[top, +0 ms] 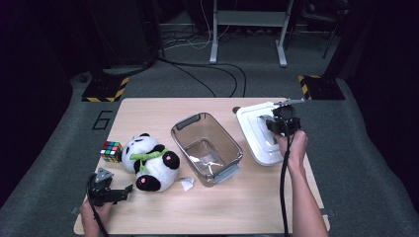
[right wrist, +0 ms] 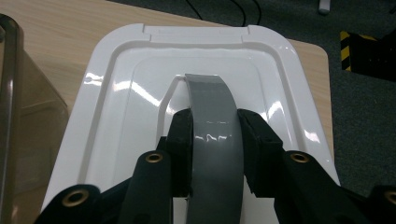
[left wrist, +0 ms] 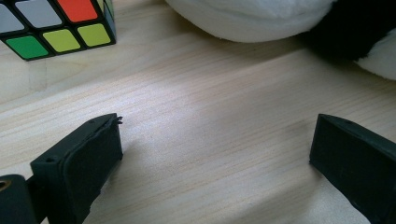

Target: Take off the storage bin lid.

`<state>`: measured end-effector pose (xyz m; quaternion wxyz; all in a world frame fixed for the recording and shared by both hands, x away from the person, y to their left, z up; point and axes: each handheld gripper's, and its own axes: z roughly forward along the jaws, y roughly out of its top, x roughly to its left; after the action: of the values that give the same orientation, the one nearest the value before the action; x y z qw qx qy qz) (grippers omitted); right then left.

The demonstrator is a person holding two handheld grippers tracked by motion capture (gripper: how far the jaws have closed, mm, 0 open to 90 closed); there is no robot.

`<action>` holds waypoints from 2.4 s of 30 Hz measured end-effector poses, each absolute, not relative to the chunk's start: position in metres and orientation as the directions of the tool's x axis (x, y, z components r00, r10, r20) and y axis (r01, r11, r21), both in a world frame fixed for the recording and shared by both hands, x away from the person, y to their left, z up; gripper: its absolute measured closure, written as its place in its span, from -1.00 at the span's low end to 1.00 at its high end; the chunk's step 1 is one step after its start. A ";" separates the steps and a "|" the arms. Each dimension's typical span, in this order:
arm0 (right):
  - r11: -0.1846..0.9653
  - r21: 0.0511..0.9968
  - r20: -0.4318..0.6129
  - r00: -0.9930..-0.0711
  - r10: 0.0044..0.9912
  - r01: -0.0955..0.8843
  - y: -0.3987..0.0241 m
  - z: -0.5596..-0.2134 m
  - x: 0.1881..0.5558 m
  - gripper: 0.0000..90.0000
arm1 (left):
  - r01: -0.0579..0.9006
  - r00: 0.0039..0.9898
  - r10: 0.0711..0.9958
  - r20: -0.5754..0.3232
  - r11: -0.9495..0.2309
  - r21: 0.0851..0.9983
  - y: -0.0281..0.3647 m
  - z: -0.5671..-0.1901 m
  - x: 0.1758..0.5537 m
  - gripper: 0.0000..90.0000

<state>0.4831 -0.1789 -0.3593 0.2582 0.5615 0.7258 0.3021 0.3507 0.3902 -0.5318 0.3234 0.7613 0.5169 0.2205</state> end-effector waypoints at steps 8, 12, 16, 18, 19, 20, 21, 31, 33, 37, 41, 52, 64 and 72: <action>0.162 0.713 -0.023 -0.208 0.978 0.682 -0.186 -0.376 0.489 0.49 | 0.644 0.369 0.930 0.002 -0.257 0.720 0.390 -0.532 0.351 -0.96; 0.150 0.706 -0.015 -0.196 0.980 0.692 -0.189 -0.385 0.491 0.49 | 0.644 0.368 0.930 0.002 -0.257 0.720 0.390 -0.532 0.351 -0.96; 0.137 0.700 -0.009 -0.184 0.983 0.701 -0.191 -0.395 0.493 0.49 | 0.643 0.369 0.930 0.002 -0.257 0.721 0.390 -0.532 0.351 -0.96; 0.130 0.694 -0.004 -0.177 0.984 0.708 -0.193 -0.399 0.494 0.49 | 0.645 0.368 0.930 0.001 -0.257 0.720 0.390 -0.532 0.351 -0.96; 0.128 0.690 -0.002 -0.175 0.985 0.712 -0.193 -0.400 0.495 0.49 | 0.645 0.369 0.930 0.002 -0.257 0.720 0.390 -0.532 0.351 -0.96; 0.122 0.689 0.000 -0.168 0.986 0.715 -0.194 -0.403 0.496 0.49 | 0.645 0.368 0.930 0.002 -0.257 0.720 0.390 -0.532 0.351 -0.96; 0.119 0.686 0.004 -0.167 0.986 0.718 -0.194 -0.405 0.496 0.49 | 0.645 0.368 0.930 0.002 -0.257 0.720 0.390 -0.532 0.351 -0.96; 0.082 0.664 0.023 -0.131 0.991 0.743 -0.197 -0.428 0.501 0.49 | 0.645 0.368 0.930 0.001 -0.256 0.720 0.390 -0.532 0.351 -0.96; 0.078 0.661 0.025 -0.125 0.992 0.746 -0.197 -0.431 0.502 0.48 | 0.645 0.368 0.930 0.001 -0.256 0.720 0.390 -0.532 0.351 -0.96; 0.070 0.653 0.027 -0.115 0.993 0.754 -0.199 -0.438 0.503 0.49 | 0.645 0.368 0.930 0.001 -0.257 0.720 0.390 -0.532 0.351 -0.96; 0.059 0.648 0.029 -0.102 0.994 0.759 -0.200 -0.444 0.504 0.48 | 0.644 0.368 0.930 0.001 -0.256 0.720 0.390 -0.532 0.351 -0.96; 0.038 0.638 0.034 -0.078 0.996 0.769 -0.203 -0.457 0.506 0.48 | 0.644 0.369 0.930 0.001 -0.257 0.720 0.390 -0.532 0.351 -0.96; 0.048 0.620 0.018 -0.076 0.997 0.783 -0.204 -0.469 0.508 0.48 | 0.645 0.368 0.930 0.003 -0.257 0.720 0.390 -0.532 0.351 -0.96; 0.057 0.614 0.020 -0.088 0.996 0.788 -0.205 -0.476 0.507 0.43 | 0.644 0.368 0.930 0.002 -0.256 0.720 0.390 -0.532 0.351 -0.95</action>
<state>0.5068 -0.2047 -0.4757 0.2119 0.6411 0.6954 0.2458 0.3507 0.3902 -0.5317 0.3232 0.7612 0.5171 0.2208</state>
